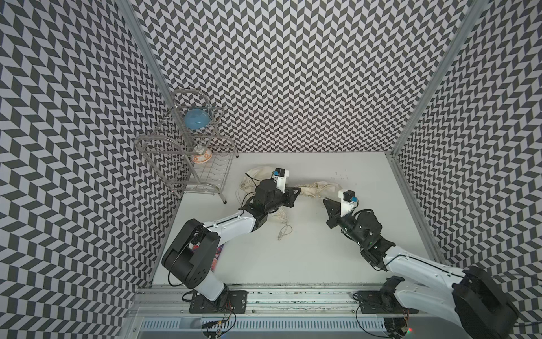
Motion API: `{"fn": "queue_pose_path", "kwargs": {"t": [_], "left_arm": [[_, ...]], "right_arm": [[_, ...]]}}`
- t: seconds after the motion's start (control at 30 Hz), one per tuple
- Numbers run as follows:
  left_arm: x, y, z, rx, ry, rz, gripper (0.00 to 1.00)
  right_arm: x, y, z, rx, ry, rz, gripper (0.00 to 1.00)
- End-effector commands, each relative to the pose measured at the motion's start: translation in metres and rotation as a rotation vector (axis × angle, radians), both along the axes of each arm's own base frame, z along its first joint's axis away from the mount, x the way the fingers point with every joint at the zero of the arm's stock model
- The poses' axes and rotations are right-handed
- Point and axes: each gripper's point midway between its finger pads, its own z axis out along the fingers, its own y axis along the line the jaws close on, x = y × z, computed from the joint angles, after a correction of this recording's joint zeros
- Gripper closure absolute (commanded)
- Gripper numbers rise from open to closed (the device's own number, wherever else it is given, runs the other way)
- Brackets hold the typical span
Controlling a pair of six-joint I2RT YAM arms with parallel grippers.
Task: Close the soil bag
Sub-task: Pick up the soil bag from the center of the board.
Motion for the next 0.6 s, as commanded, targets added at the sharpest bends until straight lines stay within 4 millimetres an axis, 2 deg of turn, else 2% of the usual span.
{"fn": "queue_pose_path", "kwargs": {"t": [0.0, 0.17, 0.3, 0.4, 0.5, 0.57], "left_arm": [[0.024, 0.049, 0.031, 0.02, -0.125, 0.199, 0.77], [0.009, 0.069, 0.098, 0.013, -0.326, 0.251, 0.53], [-0.013, 0.075, 0.153, 0.001, -0.511, 0.23, 0.41], [-0.026, 0.062, 0.178, -0.007, -0.609, 0.136, 0.37], [-0.035, 0.043, 0.189, -0.003, -0.669, 0.055, 0.37], [-0.041, 0.028, 0.195, 0.012, -0.711, 0.003, 0.37]], "right_arm": [[0.02, -0.014, 0.049, -0.102, -0.07, -0.112, 1.0], [0.039, 0.015, 0.093, -0.172, -0.049, -0.024, 1.0], [0.048, 0.028, 0.131, -0.168, -0.114, 0.002, 1.0], [0.047, 0.038, 0.167, -0.137, -0.175, 0.045, 1.0], [0.044, 0.038, 0.2, -0.124, -0.241, 0.052, 1.0], [0.046, 0.038, 0.214, -0.133, -0.261, 0.044, 1.0]]}}
